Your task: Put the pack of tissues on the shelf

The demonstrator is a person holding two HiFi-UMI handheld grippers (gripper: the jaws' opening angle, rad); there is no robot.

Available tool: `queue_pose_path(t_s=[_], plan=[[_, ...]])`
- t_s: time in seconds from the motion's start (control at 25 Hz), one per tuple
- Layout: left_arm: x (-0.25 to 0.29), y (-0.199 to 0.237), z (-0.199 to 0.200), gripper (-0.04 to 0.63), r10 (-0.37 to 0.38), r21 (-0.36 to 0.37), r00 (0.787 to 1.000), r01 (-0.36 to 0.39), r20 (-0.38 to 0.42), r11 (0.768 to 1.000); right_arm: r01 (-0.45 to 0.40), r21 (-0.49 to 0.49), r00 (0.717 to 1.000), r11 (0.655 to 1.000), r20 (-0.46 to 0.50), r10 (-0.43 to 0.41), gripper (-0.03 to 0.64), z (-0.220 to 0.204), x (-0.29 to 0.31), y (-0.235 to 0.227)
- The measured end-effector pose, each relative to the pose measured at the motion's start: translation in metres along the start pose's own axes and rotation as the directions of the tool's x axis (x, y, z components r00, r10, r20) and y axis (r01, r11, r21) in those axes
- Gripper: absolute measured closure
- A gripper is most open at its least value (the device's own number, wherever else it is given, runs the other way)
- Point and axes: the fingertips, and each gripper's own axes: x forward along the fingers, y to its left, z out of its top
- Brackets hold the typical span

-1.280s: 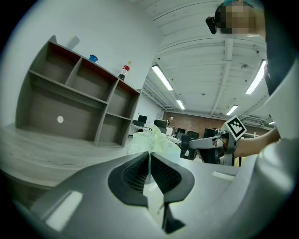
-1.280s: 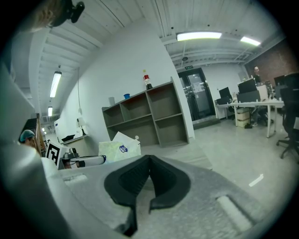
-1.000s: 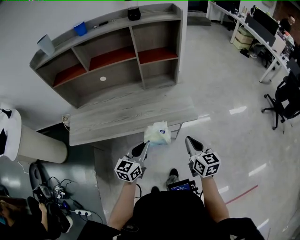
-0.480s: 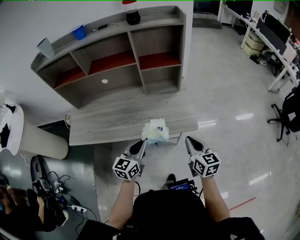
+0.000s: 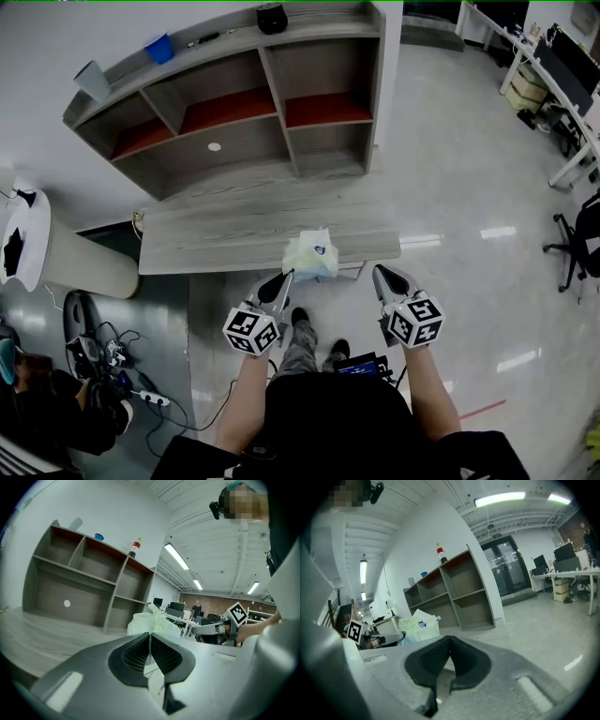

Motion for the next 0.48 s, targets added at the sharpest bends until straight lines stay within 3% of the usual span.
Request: queue_pose_path(t_s=[0.48], plan=[[0.040, 0.012, 0.006, 0.586, -0.059, 0.000, 0.998, 0.059, -0.006, 0.998, 0.047, 0.006, 0.999, 0.999, 0.021, -0.048, 0.617, 0.014, 0.020, -0.022]])
